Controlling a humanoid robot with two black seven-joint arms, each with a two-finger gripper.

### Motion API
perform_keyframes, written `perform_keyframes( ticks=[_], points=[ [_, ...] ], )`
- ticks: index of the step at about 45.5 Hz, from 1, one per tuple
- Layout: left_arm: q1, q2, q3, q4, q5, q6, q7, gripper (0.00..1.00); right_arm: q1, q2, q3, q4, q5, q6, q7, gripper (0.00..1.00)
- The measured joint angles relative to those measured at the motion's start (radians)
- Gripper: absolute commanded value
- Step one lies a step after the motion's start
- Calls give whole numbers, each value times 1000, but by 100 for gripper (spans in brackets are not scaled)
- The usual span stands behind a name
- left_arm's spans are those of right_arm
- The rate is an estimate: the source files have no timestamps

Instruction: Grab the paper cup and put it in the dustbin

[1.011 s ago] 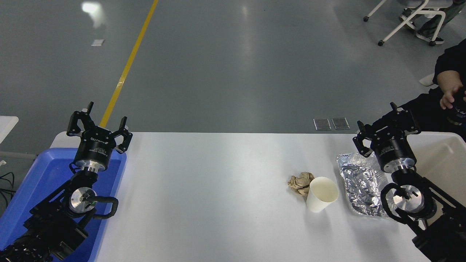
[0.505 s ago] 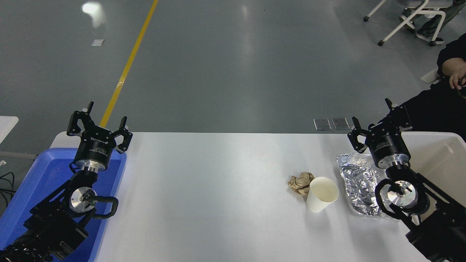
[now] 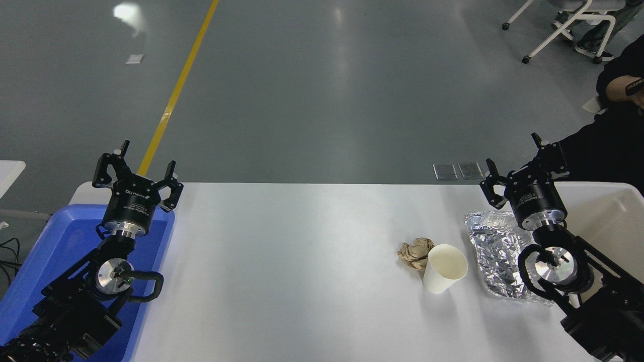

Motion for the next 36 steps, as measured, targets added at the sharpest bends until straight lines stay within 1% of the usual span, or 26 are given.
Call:
perform_keyframes(
  ticks=[10, 16, 27, 36],
  points=[
    [0, 0, 0, 0, 0, 0, 0, 98, 85, -67, -135, -44, 0, 1, -1, 100],
    [0, 0, 0, 0, 0, 0, 0, 98, 177, -127, -303, -95, 15, 2, -1, 100],
    [0, 0, 0, 0, 0, 0, 0, 98, 379, -235, -669, -137, 136, 8, -1, 100],
    [0, 0, 0, 0, 0, 0, 1, 98, 553, -277, -989, -143, 193, 13, -2, 100]
  ],
)
